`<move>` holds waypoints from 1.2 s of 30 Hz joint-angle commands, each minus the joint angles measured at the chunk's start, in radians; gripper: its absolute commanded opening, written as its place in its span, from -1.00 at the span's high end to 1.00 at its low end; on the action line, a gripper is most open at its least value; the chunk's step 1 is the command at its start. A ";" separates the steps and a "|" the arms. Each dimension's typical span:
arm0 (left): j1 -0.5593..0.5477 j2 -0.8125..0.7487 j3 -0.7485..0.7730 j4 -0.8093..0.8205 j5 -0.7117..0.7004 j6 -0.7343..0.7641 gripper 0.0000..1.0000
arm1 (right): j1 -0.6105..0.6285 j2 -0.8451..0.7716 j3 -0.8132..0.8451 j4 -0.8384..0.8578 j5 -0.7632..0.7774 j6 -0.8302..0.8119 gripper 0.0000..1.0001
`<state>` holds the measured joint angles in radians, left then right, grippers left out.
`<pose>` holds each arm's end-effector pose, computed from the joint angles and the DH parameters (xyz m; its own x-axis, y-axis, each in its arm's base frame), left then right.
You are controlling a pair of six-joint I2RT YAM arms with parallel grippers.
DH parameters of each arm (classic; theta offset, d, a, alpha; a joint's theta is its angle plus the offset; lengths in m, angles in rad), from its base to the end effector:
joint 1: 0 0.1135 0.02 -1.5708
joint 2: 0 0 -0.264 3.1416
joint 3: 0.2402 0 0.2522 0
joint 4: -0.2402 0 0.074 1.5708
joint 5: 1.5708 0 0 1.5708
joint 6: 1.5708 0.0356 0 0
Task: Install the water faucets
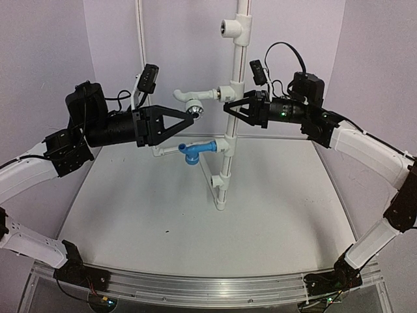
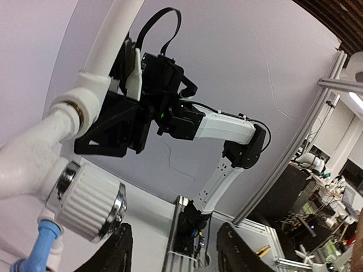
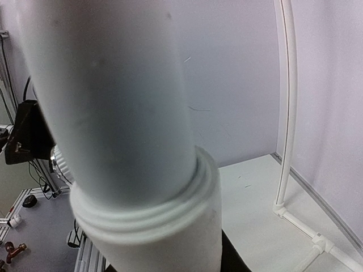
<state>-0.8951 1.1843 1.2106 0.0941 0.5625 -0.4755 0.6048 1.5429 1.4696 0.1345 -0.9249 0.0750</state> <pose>0.1523 -0.2203 0.4369 -0.3870 -0.1364 -0.9120 0.9156 0.0602 -0.3975 0.2772 0.2261 0.4251 -0.0246 0.0378 -0.9990 -0.9989 0.0392 0.0261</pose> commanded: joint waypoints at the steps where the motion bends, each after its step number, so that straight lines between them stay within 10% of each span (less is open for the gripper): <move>1: 0.027 -0.051 0.051 -0.176 -0.014 -0.023 -0.25 | 0.003 -0.051 -0.009 -0.082 -0.031 0.161 1.00; 13: 0.056 0.060 0.227 -0.311 -0.079 -0.104 -0.85 | 0.003 -0.049 -0.007 -0.089 -0.064 0.163 1.00; 36: 0.163 0.204 0.224 -0.074 0.229 -0.103 -0.60 | 0.003 -0.057 0.007 -0.103 -0.081 0.166 1.00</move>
<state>-0.7264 1.3869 1.4097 0.0061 0.7815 -0.6447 0.6025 1.5272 1.4586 0.1204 -0.9443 0.0669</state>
